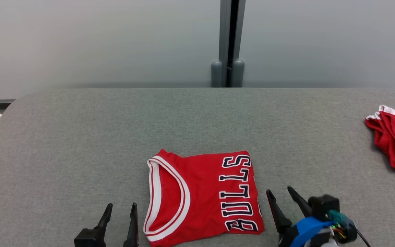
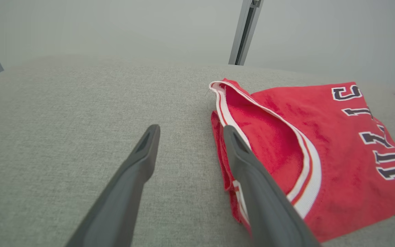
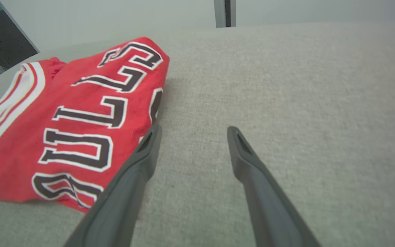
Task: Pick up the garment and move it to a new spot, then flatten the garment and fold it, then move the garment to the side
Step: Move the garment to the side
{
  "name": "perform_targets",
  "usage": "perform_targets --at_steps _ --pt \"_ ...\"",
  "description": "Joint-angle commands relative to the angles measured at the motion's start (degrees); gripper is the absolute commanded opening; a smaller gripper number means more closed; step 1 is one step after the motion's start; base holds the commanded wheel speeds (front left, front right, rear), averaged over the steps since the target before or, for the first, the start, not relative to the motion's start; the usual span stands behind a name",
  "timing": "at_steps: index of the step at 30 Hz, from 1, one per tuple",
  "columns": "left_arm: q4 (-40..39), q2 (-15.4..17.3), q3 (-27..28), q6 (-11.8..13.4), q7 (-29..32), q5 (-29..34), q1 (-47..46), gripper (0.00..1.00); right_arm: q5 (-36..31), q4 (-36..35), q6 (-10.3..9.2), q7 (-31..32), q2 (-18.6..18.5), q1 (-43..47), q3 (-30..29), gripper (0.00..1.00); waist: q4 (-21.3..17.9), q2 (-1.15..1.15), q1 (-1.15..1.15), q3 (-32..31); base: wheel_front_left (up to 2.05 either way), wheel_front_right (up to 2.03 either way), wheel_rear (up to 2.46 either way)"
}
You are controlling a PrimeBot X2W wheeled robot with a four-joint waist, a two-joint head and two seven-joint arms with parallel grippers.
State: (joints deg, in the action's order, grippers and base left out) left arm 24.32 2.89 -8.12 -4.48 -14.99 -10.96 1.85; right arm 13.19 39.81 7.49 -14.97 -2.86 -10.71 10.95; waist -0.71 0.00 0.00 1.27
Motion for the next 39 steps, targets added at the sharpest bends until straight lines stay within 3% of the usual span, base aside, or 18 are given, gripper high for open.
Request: perform_targets --at_steps 1,9,18,19,20,21,22,28,39 --pt "0.24 0.06 0.04 -0.03 -0.27 -0.04 -1.05 1.0 0.27 -0.13 0.0 -0.27 -0.13 -2.3 0.53 1.0 0.88 0.0 0.0 0.51 0.0 0.0 0.0" --pt "1.06 0.04 -0.83 -0.58 -0.27 -0.47 -1.47 1.0 0.5 3.47 0.0 -0.26 -0.17 -9.9 2.76 1.0 6.06 0.0 0.0 1.98 0.0 0.0 0.0" --pt "1.69 0.04 -0.63 -0.95 -0.27 -0.78 -1.82 1.0 -3.13 20.9 -0.04 4.76 -0.17 -10.52 0.92 1.0 9.03 0.0 0.0 3.39 0.0 0.0 0.0" --pt "1.65 0.04 -0.56 -0.98 -0.27 -0.71 -1.84 1.0 -3.17 21.82 -0.06 4.68 -0.17 -10.66 0.98 0.91 9.02 0.0 0.0 3.47 0.0 0.0 0.0" --pt "1.61 0.03 -0.47 -1.02 -0.27 -0.66 -1.82 1.0 -2.79 22.43 -0.06 4.52 -0.18 -10.89 1.11 0.48 8.93 0.0 0.0 3.54 0.0 0.0 0.0" --pt "1.6 0.04 -0.39 -1.06 -0.27 -0.6 -1.85 1.0 -2.41 22.88 -0.06 4.21 -0.18 -11.21 1.31 0.12 8.77 0.0 0.0 3.58 0.0 0.0 0.0" --pt "1.61 0.04 -0.32 -1.08 -0.27 -0.54 -1.97 1.0 -2.29 23.07 -0.06 3.58 -0.19 -11.54 1.41 0.0 8.56 0.0 0.0 3.6 0.0 0.0 0.0" --pt "0.89 0.03 -0.15 -1.24 -0.27 -0.97 -2.09 1.0 -2.58 23.08 -0.16 0.4 -0.78 -13.74 -2.03 0.0 5.16 0.0 0.0 3.12 0.0 0.0 0.0" --pt "-0.12 0.02 -1.0 -1.52 -0.27 -1.41 -3.04 1.0 -5.77 18.16 -0.13 0.02 -0.55 -10.06 -7.5 0.0 -11.12 0.0 0.0 3.5 0.0 0.0 0.0"
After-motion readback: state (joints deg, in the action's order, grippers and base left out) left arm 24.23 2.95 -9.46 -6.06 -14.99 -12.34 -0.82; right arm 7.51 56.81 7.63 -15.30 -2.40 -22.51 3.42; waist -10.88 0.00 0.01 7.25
